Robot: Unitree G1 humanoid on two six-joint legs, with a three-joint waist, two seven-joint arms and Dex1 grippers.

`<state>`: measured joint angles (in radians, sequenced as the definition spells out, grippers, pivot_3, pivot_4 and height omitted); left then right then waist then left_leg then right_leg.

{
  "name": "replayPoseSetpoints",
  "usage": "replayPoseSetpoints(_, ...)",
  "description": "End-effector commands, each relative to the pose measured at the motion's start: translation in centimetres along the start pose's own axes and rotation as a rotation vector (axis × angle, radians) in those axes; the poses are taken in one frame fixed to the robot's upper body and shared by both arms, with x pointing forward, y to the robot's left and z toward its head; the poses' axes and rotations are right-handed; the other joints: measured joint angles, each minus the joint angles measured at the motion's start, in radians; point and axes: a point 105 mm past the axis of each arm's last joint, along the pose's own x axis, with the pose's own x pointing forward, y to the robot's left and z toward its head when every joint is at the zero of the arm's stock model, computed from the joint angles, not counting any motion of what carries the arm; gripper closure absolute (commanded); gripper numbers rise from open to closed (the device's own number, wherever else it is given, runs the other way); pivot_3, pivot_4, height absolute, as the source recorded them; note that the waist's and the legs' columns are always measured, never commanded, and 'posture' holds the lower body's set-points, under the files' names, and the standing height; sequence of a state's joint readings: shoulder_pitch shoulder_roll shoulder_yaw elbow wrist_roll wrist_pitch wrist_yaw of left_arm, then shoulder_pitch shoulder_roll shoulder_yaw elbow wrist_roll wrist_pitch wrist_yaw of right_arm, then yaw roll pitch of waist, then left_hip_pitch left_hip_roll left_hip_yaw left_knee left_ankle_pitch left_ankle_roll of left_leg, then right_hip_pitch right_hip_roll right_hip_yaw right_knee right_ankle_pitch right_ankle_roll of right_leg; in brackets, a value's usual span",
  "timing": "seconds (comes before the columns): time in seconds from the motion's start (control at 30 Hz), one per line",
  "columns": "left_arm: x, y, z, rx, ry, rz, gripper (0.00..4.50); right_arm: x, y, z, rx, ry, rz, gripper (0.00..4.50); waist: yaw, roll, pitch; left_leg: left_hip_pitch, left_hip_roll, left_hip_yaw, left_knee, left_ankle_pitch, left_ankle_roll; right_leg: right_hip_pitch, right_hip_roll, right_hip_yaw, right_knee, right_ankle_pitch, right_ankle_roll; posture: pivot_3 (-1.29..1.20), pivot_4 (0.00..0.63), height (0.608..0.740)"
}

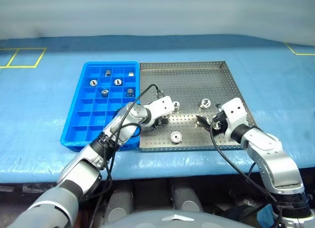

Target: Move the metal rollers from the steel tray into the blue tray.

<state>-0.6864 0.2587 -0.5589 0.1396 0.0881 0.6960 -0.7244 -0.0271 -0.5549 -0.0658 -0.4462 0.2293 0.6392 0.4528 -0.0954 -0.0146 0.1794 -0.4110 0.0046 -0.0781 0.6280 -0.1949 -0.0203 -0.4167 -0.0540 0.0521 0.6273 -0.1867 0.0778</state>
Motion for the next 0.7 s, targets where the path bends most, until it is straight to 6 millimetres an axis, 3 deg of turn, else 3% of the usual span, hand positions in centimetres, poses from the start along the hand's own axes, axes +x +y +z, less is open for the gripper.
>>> replayPoseSetpoints(0.03, -0.3, 0.3, 0.9, -0.01, -0.044, 0.006, 2.23, -0.1, 0.5, 1.5, -0.036, -0.054, 0.02, 0.0, 0.0, 0.0, 0.0, 0.0, 0.0, 0.0, 0.0, 0.0, 0.0, 0.0, 0.0, 0.0, 0.0, 0.0, 0.0, -0.16, 0.15, 0.74)
replayPoseSetpoints(0.17, -0.5, 0.3, 0.8, -0.007, -0.049, 0.004, 2.61, 0.1, 1.0, 1.5, -0.03, -0.056, 0.038, 0.0, 0.0, 0.0, 0.0, 0.0, 0.0, 0.0, 0.0, 0.0, 0.0, 0.0, 0.0, 0.0, 0.0, 0.0, 0.0, -0.15, 0.15, 0.74)
replayPoseSetpoints(0.4, -1.7, 1.0, 2.2, -0.025, -0.121, 0.019, 2.62, 0.5, 2.4, 1.0, -0.008, -0.039, 0.123, 0.0, 0.001, 0.0, 0.0, 0.0, 0.0, 0.0, 0.0, 0.0, 0.0, 0.0, 0.0, 0.0, 0.0, 0.0, 0.0, -0.14, 0.15, 0.74)
replayPoseSetpoints(0.6, -5.0, 2.1, 5.3, -0.116, -0.316, 0.039, 2.62, 0.8, 3.6, 2.2, 0.091, -0.097, 0.202, 0.0, 0.002, 0.0, 0.0, 0.0, 0.0, 0.0, 0.0, 0.0, 0.0, 0.0, 0.0, 0.0, 0.0, 0.0, 0.0, -0.1, 0.15, 0.74)
replayPoseSetpoints(0.7, -7.6, 3.3, 5.7, -0.158, -0.374, 0.12, 2.62, 0.0, 6.1, 4.6, 0.186, -0.22, 0.38, 0.0, 0.004, 0.0, 0.0, 0.0, 0.0, 0.0, 0.0, 0.0, 0.0, 0.0, 0.0, 0.0, 0.001, 0.0, 0.0, -0.07, 0.15, 0.74)
